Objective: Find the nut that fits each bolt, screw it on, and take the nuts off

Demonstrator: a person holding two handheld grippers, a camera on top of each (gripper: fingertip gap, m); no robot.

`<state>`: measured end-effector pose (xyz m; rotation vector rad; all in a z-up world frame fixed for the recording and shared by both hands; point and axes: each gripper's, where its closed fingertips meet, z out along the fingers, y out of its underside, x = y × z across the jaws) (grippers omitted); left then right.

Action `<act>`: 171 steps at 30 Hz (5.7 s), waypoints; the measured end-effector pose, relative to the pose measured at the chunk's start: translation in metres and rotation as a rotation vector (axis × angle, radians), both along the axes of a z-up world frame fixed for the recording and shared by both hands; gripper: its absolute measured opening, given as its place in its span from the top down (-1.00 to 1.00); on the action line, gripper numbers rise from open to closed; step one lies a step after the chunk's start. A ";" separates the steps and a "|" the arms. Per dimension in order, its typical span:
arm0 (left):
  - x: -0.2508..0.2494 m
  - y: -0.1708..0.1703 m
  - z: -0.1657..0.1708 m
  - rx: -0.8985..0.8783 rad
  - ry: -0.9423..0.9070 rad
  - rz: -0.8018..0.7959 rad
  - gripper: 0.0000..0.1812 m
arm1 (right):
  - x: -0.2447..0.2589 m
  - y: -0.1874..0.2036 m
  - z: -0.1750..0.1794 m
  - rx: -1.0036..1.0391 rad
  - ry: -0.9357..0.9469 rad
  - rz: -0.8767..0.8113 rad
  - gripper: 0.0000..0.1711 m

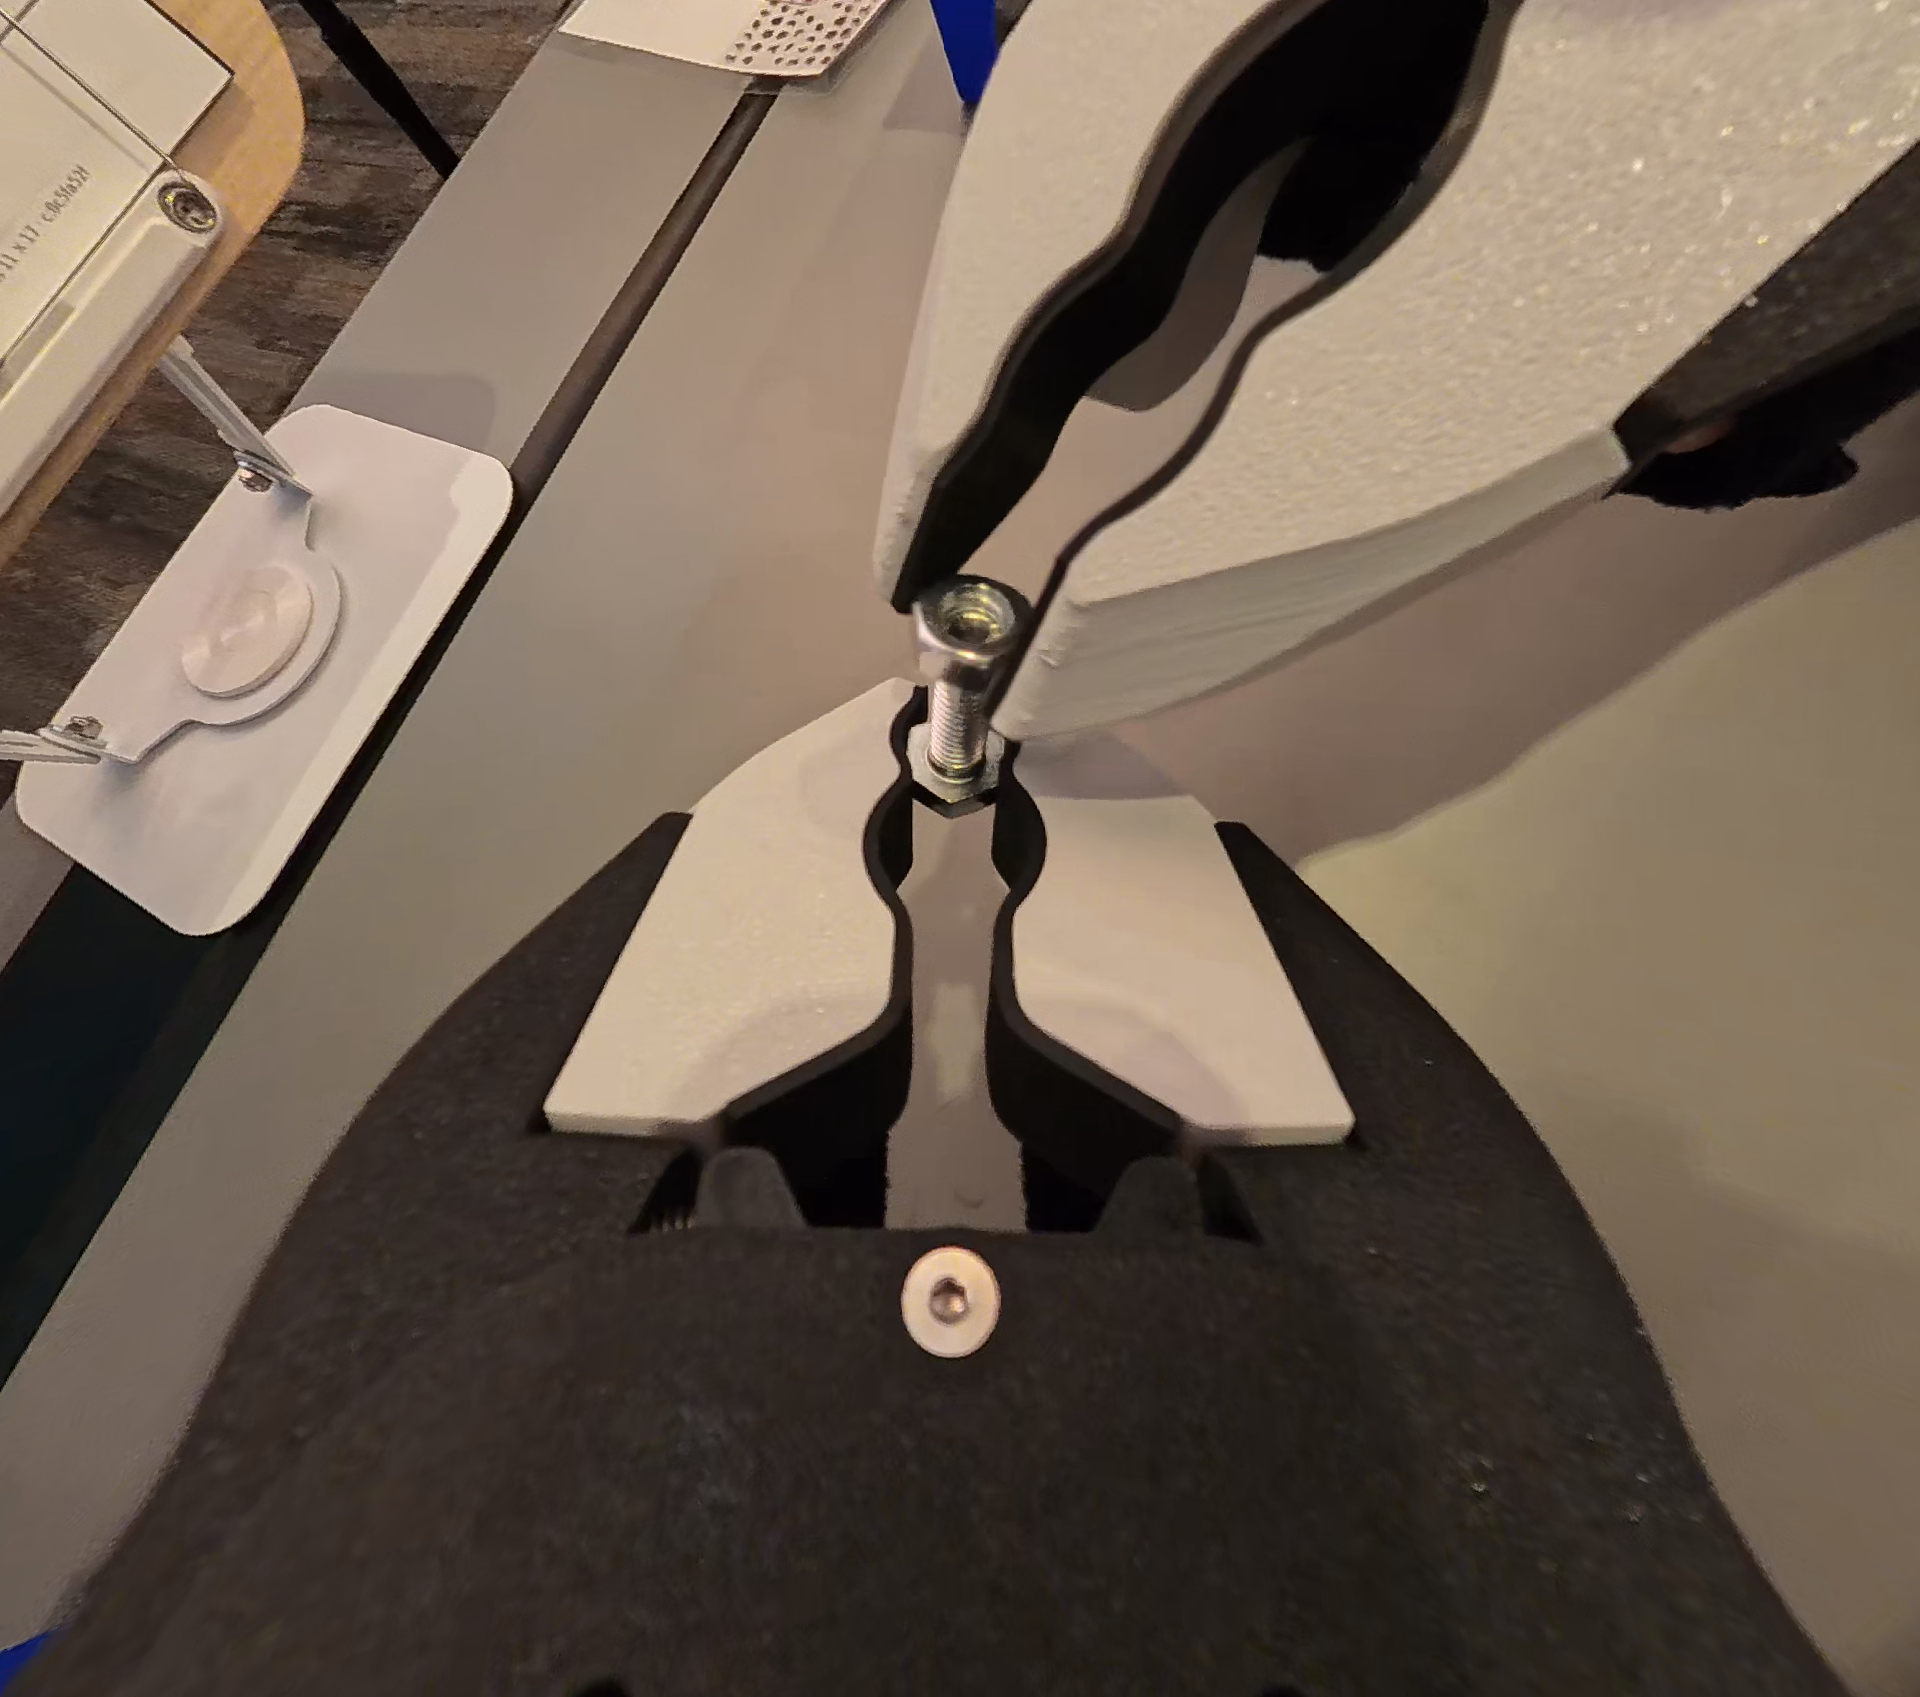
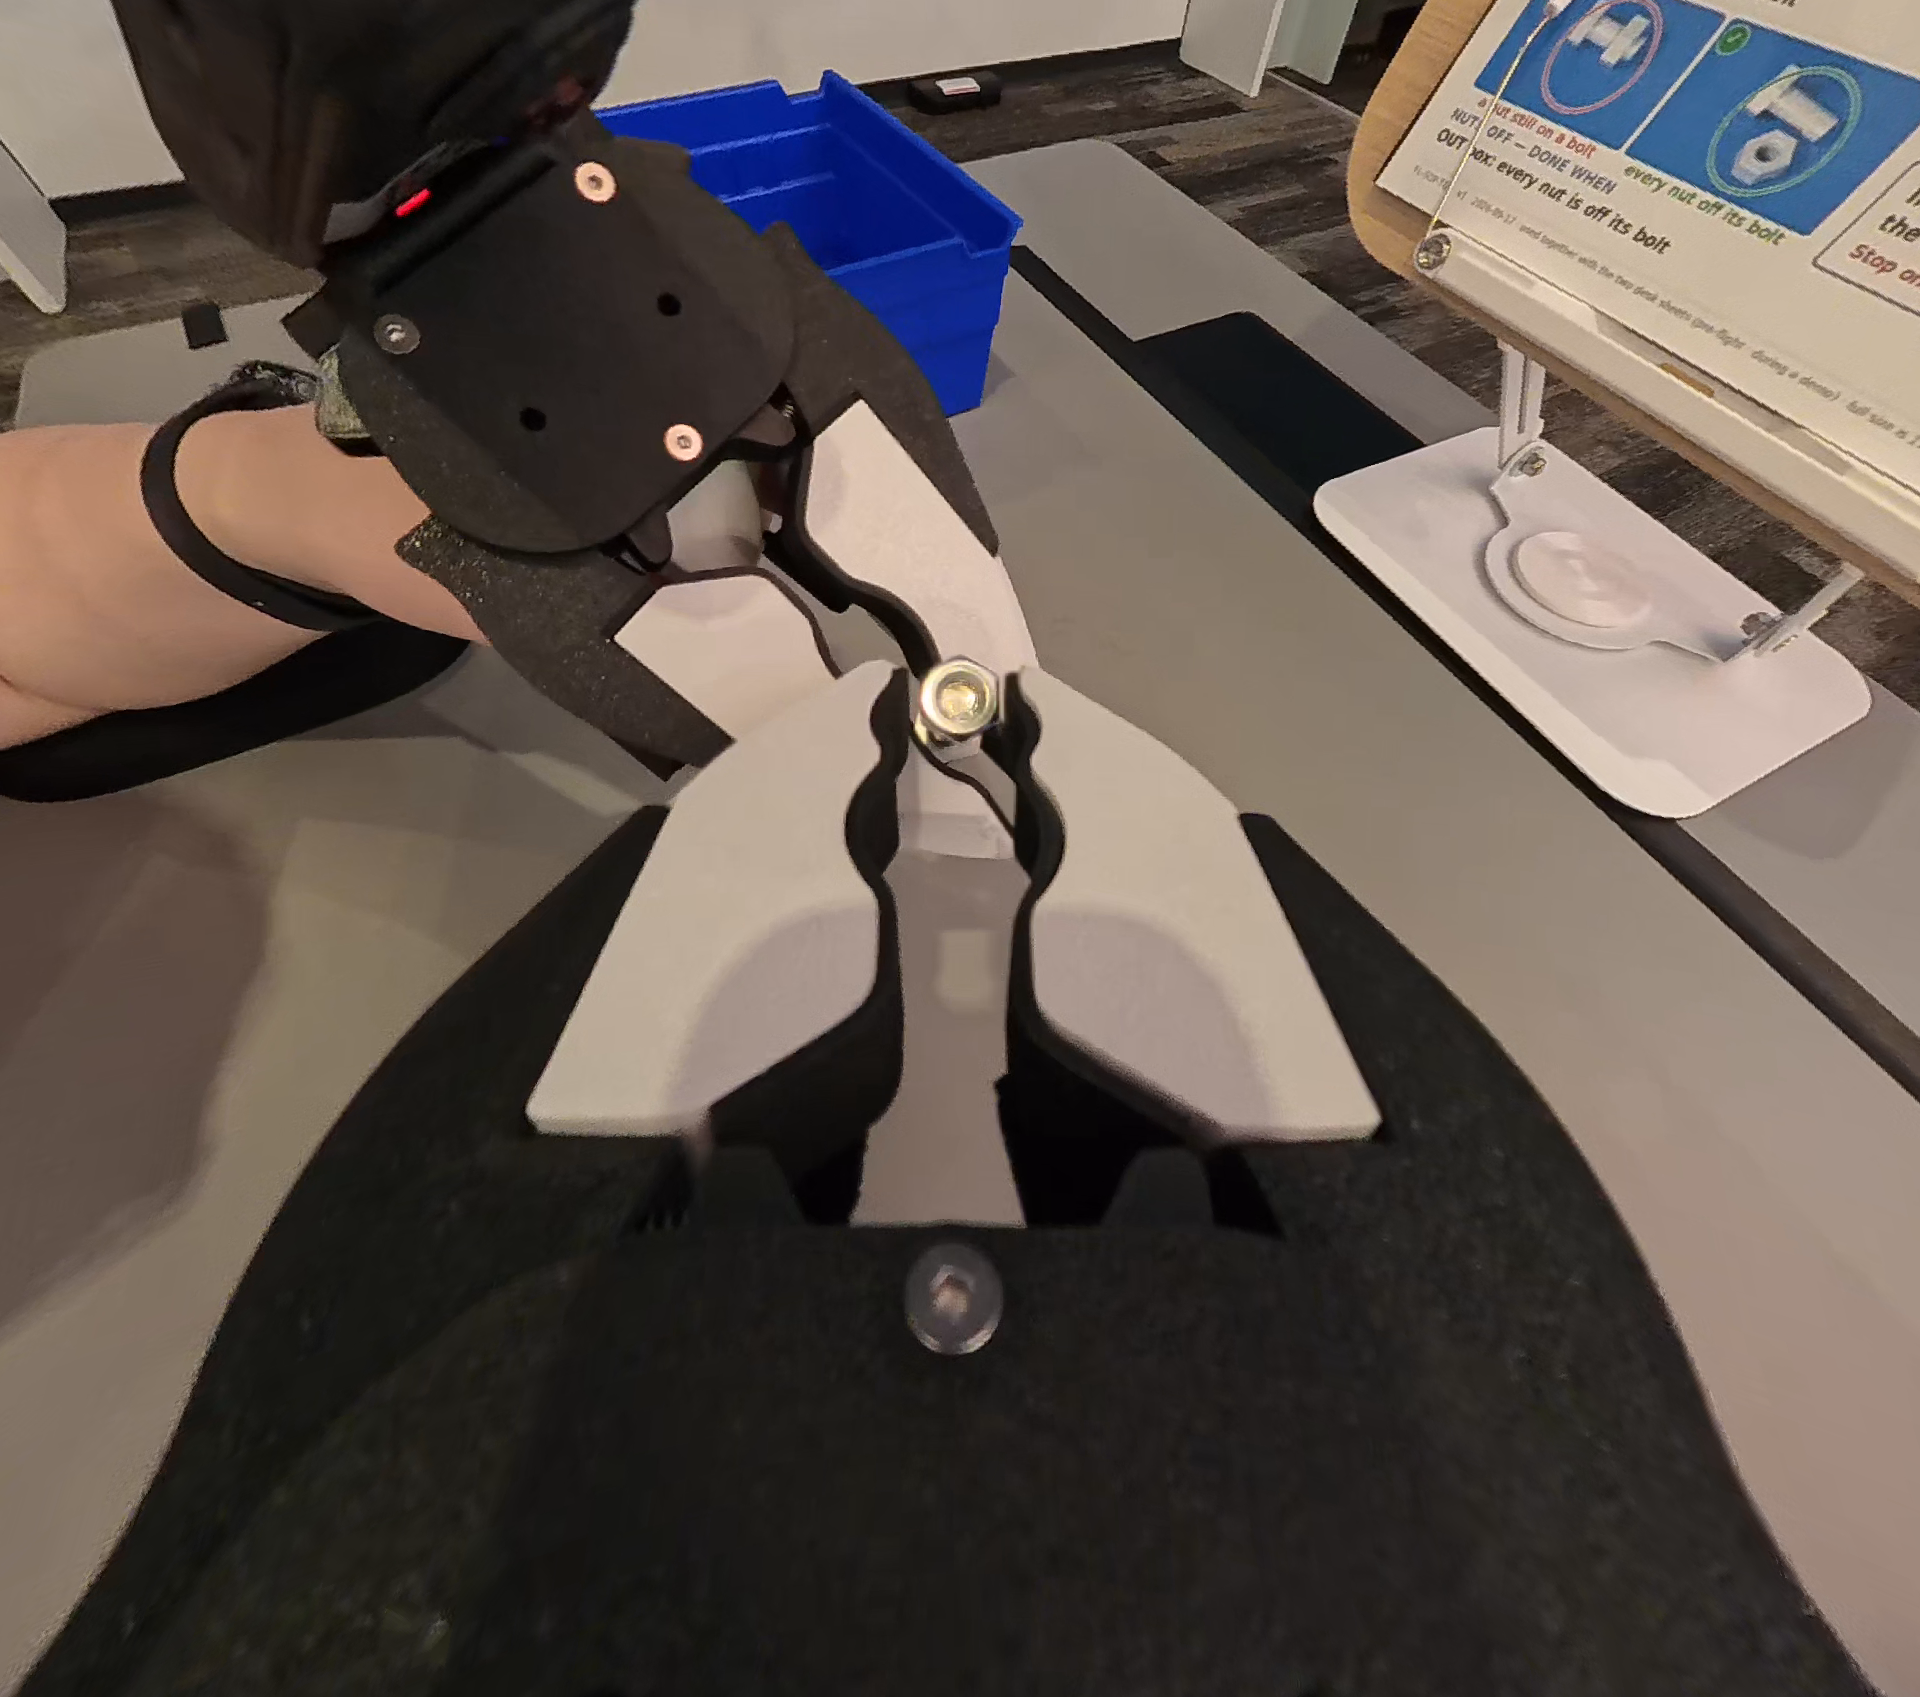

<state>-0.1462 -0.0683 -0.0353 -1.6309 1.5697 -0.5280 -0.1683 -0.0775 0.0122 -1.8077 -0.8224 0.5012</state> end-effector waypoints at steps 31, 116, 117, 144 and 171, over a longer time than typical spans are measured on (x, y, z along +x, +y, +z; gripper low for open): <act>0.004 -0.096 0.035 -0.210 -0.173 -0.551 0.90 | -0.003 -0.081 0.043 0.190 0.165 0.731 0.71; 0.006 -0.070 0.040 -0.248 -0.219 -0.420 0.90 | -0.009 -0.062 0.035 0.173 0.165 0.638 0.59; 0.006 -0.070 0.041 -0.248 -0.219 -0.418 0.90 | -0.008 -0.061 0.034 0.185 0.150 0.630 0.61; 0.006 -0.067 0.039 -0.245 -0.213 -0.403 0.90 | -0.010 -0.062 0.037 0.217 0.138 0.619 0.54; 0.005 -0.067 0.041 -0.233 -0.212 -0.401 0.90 | -0.010 -0.057 0.031 0.266 0.037 0.571 0.57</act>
